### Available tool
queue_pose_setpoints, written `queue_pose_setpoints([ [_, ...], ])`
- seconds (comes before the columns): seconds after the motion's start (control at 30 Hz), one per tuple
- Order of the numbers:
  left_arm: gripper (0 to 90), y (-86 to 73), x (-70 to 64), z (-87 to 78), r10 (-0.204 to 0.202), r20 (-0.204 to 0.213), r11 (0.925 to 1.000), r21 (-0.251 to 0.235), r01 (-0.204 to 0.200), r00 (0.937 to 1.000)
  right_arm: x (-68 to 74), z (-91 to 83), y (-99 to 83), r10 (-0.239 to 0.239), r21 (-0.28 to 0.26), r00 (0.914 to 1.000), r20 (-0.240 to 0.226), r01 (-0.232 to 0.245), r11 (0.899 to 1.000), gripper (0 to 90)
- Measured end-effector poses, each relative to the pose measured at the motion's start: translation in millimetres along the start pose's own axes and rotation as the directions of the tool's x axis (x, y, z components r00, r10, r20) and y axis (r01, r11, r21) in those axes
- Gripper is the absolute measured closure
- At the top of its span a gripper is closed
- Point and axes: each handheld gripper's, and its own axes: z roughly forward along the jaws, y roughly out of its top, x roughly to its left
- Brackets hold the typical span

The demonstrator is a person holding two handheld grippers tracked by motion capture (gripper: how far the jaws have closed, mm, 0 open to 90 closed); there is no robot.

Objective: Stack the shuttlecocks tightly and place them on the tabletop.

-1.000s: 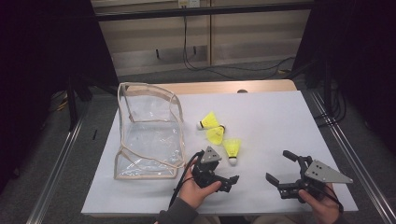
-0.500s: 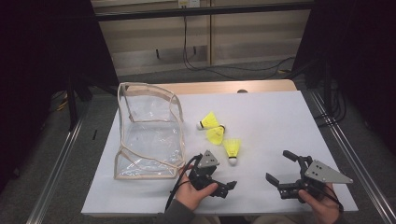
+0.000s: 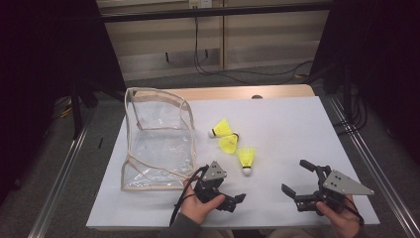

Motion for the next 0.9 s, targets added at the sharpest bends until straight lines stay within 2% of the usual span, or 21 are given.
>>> queue_pose_setpoints([
  [0.37,3.5,-3.8,2.2,-8.4,0.002,-0.016,1.0,-0.005,-0.002,0.9999,0.7,0.2,0.4,-0.004,0.002,1.0,0.0,0.004,1.0,1.2],
  [0.43,3.5,-4.5,2.6,-9.7,-0.004,-0.01,1.0,-0.008,0.004,0.9999,0.6,0.4,0.2,-0.005,0.001,1.0,0.002,0.005,1.0,1.3],
  [0.8,3.5,-4.1,3.7,-13.4,0.023,-0.003,0.9997,-0.001,-0.023,0.9997,0.6,0.4,0.4,-0.006,0.0,1.0,0.0,0.006,1.0,1.3],
  [0.9,3.5,-4.6,3.7,-13.2,0.017,-0.003,0.9999,0.0,-0.017,0.9999,0.3,0.4,0.1,-0.002,0.002,1.0,-0.001,0.002,1.0,1.3],
])
